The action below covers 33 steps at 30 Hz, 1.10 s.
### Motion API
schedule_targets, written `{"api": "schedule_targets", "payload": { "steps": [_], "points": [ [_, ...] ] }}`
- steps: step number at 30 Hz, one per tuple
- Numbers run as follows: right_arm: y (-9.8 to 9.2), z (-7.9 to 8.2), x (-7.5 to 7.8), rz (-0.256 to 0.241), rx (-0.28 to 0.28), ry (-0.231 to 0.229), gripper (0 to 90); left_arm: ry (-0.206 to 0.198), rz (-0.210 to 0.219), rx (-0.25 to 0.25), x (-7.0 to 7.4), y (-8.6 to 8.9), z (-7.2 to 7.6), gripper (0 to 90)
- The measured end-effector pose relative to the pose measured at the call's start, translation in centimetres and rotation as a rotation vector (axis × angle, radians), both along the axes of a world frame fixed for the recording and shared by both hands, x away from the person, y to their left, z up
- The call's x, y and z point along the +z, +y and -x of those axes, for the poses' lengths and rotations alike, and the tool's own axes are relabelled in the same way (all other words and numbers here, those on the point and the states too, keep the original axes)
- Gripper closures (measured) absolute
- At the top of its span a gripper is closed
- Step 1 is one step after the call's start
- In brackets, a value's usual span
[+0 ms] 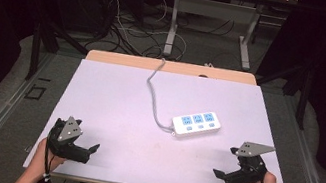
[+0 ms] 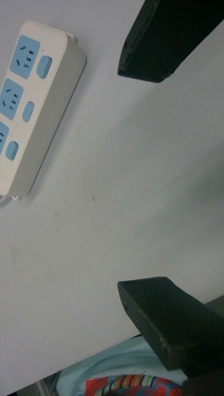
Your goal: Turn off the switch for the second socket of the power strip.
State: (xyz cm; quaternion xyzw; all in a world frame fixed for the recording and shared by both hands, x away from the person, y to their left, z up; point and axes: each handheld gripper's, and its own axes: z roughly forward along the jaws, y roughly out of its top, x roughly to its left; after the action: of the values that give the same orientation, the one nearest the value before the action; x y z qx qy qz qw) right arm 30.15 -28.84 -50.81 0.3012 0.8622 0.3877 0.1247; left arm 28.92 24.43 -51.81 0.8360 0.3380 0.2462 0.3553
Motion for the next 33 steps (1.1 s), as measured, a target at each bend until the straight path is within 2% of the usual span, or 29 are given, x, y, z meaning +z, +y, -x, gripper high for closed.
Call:
{"api": "schedule_targets", "payload": {
  "steps": [13,17,18,21,23,25,29,33],
  "points": [
    [0.2,-0.12,0.01,0.022,-0.001,0.008,0.0,0.014,0.005,-0.004,-0.18,-0.07,-0.07,0.0],
    [0.28,-0.22,0.1,0.023,0.0,0.002,0.0,0.013,-0.007,-0.004,-0.21,-0.08,-0.1,0.0],
    [0.28,-0.21,0.17,0.024,-0.001,-0.002,0.0,0.004,-0.022,-0.004,-0.17,-0.04,-0.14,0.0],
    [0.28,-0.21,0.32,0.017,-0.005,-0.002,0.0,0.009,-0.018,-0.001,-0.24,-0.12,-0.11,0.0],
    [0.24,-0.29,0.41,0.03,-0.001,0.01,0.0,0.008,-0.019,-0.001,-0.23,-0.12,-0.1,0.0],
    [0.29,-0.38,0.34,0.024,-0.005,-0.004,0.0,0.011,-0.014,-0.002,-0.24,-0.13,-0.05,0.0],
    [0.25,-0.64,0.43,0.027,0.001,0.001,0.0,0.008,-0.015,-0.002,-0.29,-0.15,-0.05,0.1],
    [0.19,-0.81,0.51,0.022,-0.017,-0.001,0.0,0.005,-0.019,-0.002,-0.29,-0.2,-0.06,0.1]
  ]
}}
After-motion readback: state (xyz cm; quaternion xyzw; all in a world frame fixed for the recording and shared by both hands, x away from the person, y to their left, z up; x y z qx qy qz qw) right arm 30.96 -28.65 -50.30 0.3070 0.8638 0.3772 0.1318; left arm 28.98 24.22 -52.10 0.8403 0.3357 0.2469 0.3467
